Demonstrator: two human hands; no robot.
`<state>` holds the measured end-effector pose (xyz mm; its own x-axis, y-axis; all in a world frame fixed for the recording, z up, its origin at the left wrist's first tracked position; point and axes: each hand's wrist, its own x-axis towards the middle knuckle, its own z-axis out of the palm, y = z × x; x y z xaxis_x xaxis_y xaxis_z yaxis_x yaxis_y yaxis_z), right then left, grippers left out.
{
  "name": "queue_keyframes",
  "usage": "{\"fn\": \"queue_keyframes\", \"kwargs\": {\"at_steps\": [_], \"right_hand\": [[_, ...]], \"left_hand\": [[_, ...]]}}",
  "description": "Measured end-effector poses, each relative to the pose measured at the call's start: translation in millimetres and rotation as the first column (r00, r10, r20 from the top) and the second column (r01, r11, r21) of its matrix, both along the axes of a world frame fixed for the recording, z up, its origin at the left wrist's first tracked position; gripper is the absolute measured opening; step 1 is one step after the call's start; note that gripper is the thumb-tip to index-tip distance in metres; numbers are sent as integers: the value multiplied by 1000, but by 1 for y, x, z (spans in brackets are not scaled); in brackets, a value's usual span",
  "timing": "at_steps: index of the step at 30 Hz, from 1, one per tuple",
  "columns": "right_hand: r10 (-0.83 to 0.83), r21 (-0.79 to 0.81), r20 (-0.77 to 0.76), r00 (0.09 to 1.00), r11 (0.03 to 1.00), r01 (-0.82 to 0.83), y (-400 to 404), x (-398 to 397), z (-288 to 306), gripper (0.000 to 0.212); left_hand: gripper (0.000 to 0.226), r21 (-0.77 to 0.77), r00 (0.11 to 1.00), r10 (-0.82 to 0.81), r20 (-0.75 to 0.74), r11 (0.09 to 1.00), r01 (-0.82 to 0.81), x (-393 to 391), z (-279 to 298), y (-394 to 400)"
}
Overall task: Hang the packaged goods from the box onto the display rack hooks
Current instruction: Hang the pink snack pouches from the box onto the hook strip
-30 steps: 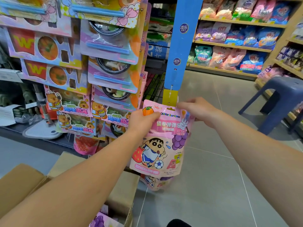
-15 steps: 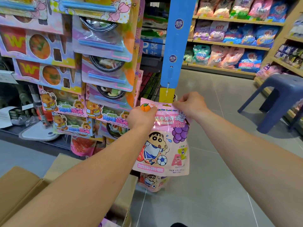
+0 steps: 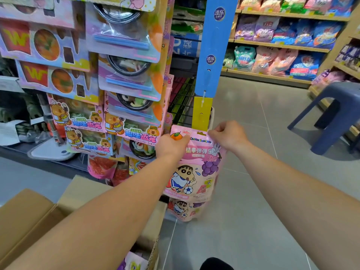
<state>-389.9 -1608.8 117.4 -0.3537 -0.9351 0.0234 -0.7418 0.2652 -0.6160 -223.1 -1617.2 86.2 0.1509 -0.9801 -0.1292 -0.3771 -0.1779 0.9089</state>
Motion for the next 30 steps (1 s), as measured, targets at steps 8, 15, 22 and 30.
{"fn": "queue_keyframes", "kwargs": {"at_steps": [8, 15, 22, 30], "right_hand": [[46, -106, 27, 999, 993, -43, 5, 0, 3, 22], [50, -395, 95, 994, 918, -9, 3, 2, 38, 17], [-24, -339, -61, 998, 941, 2, -14, 1, 39, 15], [-64, -237, -66, 996, 970, 47, -15, 0, 18, 19]], "left_hand": [[34, -66, 993, -19, -113, 998, 11, 5, -6, 6], [34, -200, 963, 11, -270, 978, -67, -3, 29, 5], [35, -175, 981, 148, -125, 970, -169, -18, 36, -9], [38, -163, 989, 137, -61, 976, -145, -17, 20, -16]]}}
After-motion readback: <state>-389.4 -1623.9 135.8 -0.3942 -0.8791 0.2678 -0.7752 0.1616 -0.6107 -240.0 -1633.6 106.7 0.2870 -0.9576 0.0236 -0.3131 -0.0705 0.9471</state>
